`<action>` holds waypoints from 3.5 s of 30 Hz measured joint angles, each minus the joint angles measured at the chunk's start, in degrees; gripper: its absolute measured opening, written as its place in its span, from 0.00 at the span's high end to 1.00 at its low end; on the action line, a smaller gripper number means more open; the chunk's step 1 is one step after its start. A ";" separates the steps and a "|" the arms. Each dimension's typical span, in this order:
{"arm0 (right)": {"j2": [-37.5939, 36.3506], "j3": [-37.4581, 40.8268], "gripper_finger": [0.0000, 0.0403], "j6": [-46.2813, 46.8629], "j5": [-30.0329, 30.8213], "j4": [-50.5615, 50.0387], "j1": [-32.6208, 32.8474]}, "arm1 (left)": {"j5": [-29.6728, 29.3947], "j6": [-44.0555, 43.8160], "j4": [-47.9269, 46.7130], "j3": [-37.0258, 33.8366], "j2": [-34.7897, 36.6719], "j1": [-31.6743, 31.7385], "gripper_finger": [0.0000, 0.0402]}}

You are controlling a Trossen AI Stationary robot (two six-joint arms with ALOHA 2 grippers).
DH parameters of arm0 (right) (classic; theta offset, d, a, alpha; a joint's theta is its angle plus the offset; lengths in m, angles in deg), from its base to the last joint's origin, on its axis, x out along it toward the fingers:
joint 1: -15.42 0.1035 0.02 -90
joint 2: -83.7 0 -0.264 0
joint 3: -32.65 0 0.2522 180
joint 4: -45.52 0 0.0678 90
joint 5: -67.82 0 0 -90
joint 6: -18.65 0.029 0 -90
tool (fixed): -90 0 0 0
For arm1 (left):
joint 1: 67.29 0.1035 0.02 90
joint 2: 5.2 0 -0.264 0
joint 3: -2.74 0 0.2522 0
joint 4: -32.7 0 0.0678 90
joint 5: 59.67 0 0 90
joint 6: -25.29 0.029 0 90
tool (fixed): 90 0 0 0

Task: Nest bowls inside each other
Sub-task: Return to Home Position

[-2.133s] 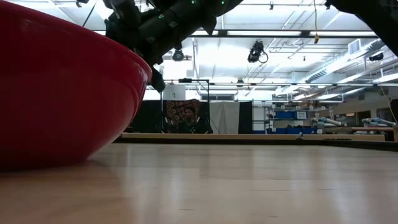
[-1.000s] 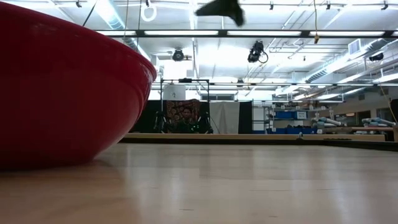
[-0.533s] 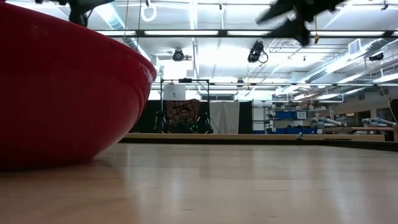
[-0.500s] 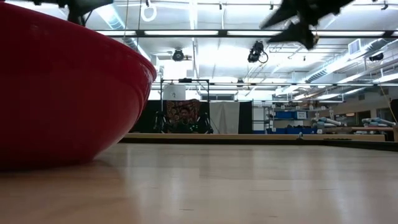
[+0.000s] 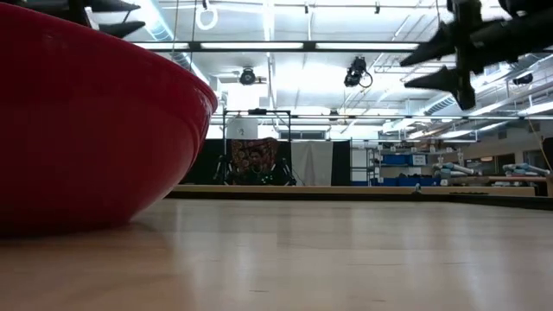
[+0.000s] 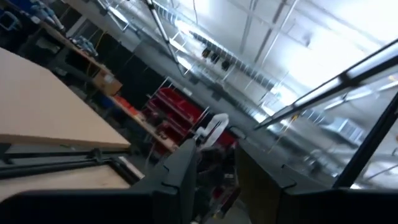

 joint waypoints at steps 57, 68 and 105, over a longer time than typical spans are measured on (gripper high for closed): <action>-15.19 20.18 0.51 -13.25 -14.89 5.95 1.34 | 10.38 17.41 -15.12 -9.54 -4.18 -0.04 0.72; -15.19 20.16 0.51 -13.25 -14.85 5.95 1.34 | 10.36 17.41 -15.10 -9.54 -4.18 -0.04 0.72; -15.19 20.14 0.51 -13.27 -14.84 5.93 1.34 | 10.36 17.41 -15.10 -9.54 -4.18 -0.02 0.72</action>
